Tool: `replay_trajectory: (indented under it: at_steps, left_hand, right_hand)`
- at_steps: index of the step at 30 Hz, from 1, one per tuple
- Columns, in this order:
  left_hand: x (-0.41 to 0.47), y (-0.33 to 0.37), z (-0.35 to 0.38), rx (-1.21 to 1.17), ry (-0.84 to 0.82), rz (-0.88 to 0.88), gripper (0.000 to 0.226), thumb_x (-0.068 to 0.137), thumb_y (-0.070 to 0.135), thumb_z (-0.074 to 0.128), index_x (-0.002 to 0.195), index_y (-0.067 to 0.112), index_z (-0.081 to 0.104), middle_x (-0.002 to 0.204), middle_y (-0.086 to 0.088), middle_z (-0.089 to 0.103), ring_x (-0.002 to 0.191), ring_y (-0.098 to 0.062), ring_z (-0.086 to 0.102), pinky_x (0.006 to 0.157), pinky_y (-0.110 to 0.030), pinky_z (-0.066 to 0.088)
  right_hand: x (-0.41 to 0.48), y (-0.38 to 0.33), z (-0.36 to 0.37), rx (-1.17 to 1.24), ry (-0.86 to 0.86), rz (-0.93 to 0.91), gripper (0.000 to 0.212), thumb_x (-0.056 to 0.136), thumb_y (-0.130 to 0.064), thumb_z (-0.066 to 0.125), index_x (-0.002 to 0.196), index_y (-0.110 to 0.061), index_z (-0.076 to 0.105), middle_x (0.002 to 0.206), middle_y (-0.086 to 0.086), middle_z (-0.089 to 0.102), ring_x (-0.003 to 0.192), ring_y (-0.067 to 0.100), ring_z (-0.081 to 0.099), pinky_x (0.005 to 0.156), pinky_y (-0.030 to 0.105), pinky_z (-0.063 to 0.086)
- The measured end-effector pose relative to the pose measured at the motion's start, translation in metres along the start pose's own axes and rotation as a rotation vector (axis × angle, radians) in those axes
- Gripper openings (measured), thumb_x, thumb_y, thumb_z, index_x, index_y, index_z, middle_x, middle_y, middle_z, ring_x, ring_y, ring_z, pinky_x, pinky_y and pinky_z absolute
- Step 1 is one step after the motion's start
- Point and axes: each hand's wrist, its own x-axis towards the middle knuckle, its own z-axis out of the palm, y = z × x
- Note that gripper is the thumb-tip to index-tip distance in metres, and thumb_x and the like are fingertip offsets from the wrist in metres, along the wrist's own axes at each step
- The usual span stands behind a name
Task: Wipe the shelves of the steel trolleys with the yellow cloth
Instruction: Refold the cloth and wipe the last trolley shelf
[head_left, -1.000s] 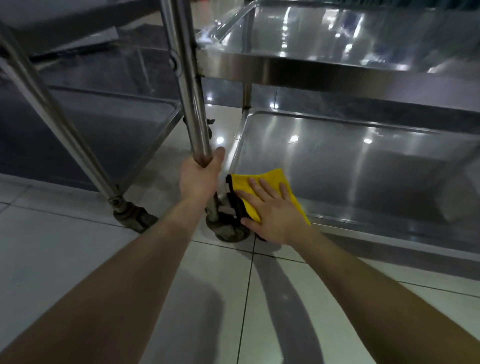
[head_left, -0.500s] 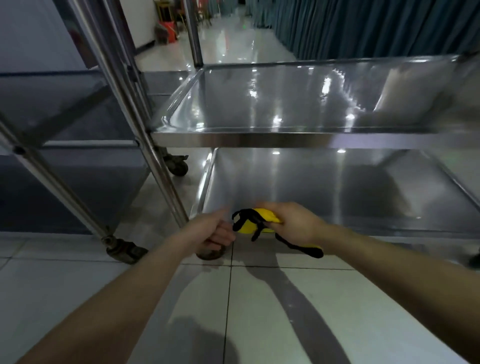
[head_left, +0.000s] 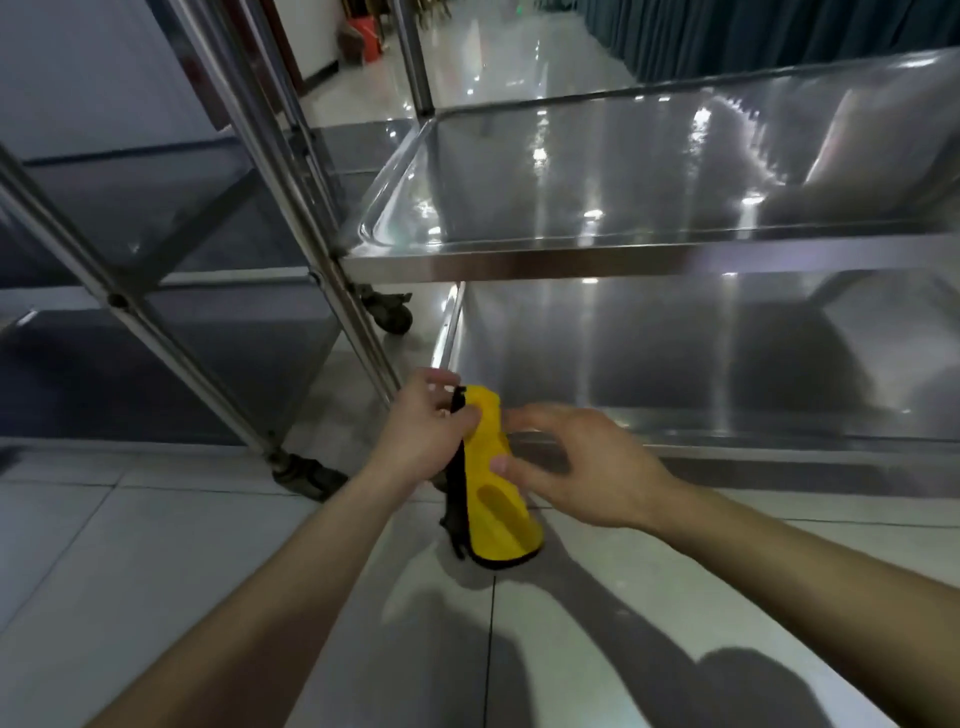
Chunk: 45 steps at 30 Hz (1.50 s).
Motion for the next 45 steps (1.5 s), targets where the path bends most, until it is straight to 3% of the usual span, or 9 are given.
replay_trajectory:
  at_steps: [4,10,13,16,20,25,33,40,45]
  left_hand:
    - [-0.008,0.001,-0.023,0.352,-0.258,0.242,0.027,0.092,0.009,0.083,0.107,0.022,0.065,0.097,0.005,0.076,0.069,0.009,0.063,0.067,-0.016,0.047]
    - [-0.026,0.031,-0.054,0.339,-0.31,0.262,0.024,0.09,0.006,0.086,0.104,0.007,0.066,0.085,-0.004,0.073,0.069,-0.001,0.057,0.067,-0.02,0.044]
    - [-0.054,0.045,-0.07,0.185,-0.318,0.15,0.023,0.089,0.003,0.085,0.098,0.011,0.066,0.079,0.013,0.072,0.071,0.0,0.066,0.069,-0.015,0.05]
    - [-0.086,0.06,-0.088,0.087,-0.211,0.041,0.028,0.086,0.013,0.091,0.102,0.016,0.068,0.087,0.013,0.075,0.08,-0.016,0.071,0.073,-0.032,0.055]
    - [-0.134,0.089,-0.131,0.205,-0.372,-0.068,0.062,0.067,0.027,0.104,0.114,0.039,0.066,0.1,0.017,0.074,0.088,-0.004,0.071,0.078,-0.02,0.056]
    - [-0.172,0.154,-0.193,0.464,-0.321,-0.083,0.046,0.077,0.021,0.094,0.117,0.03,0.074,0.108,0.011,0.067,0.103,-0.013,0.057,0.096,-0.034,0.046]
    - [-0.171,0.294,-0.321,0.25,-0.126,-0.166,0.03,0.102,0.016,0.068,0.095,0.045,0.061,0.099,0.03,0.072,0.091,0.009,0.065,0.075,-0.01,0.043]
    - [-0.171,0.381,-0.429,-0.047,0.035,-0.207,0.009,0.106,0.033,0.063,0.098,0.032,0.068,0.088,0.007,0.075,0.08,-0.01,0.07,0.075,-0.034,0.052]
    - [-0.168,0.416,-0.498,-0.046,-0.113,-0.158,0.082,0.064,0.056,0.102,0.133,0.044,0.059,0.121,0.013,0.073,0.108,-0.01,0.076,0.086,-0.031,0.065]
  right_hand:
    - [0.012,0.015,-0.014,-0.064,0.135,0.048,0.072,0.093,-0.065,0.07,0.152,-0.028,0.051,0.153,-0.006,0.054,0.137,0.013,0.051,0.105,0.024,0.041]
    - [0.031,-0.005,-0.001,-0.029,-0.093,-0.04,0.088,0.091,-0.064,0.073,0.163,-0.028,0.038,0.172,-0.006,0.033,0.162,0.007,0.013,0.134,0.049,0.006]
    - [0.027,-0.037,-0.014,0.031,-0.137,-0.006,0.045,0.094,-0.055,0.074,0.129,-0.028,0.07,0.129,-0.005,0.071,0.128,0.013,0.059,0.117,0.045,0.035]
    - [0.013,-0.079,-0.036,0.093,-0.2,-0.024,0.018,0.104,-0.04,0.066,0.109,-0.022,0.069,0.094,-0.01,0.065,0.085,0.012,0.058,0.076,0.036,0.044]
    - [-0.003,-0.145,-0.089,-0.013,-0.308,-0.055,0.024,0.11,-0.03,0.054,0.131,-0.021,0.062,0.111,0.001,0.063,0.092,0.029,0.064,0.08,0.046,0.05]
    - [0.01,-0.246,-0.172,0.002,-0.348,-0.017,0.028,0.112,-0.025,0.049,0.138,-0.021,0.057,0.116,0.006,0.064,0.087,0.037,0.065,0.076,0.048,0.051]
    - [0.074,-0.392,-0.283,0.225,-0.129,0.163,0.011,0.11,-0.031,0.047,0.116,-0.04,0.051,0.081,-0.011,0.06,0.073,0.009,0.058,0.058,0.03,0.037]
    - [0.138,-0.495,-0.337,0.331,0.063,0.172,0.014,0.111,-0.05,0.047,0.123,-0.045,0.052,0.083,-0.017,0.064,0.088,-0.003,0.062,0.062,0.027,0.046]
    - [0.177,-0.559,-0.36,0.357,0.147,0.194,0.017,0.109,-0.056,0.049,0.118,-0.042,0.054,0.088,-0.009,0.067,0.08,0.006,0.064,0.073,0.045,0.057]
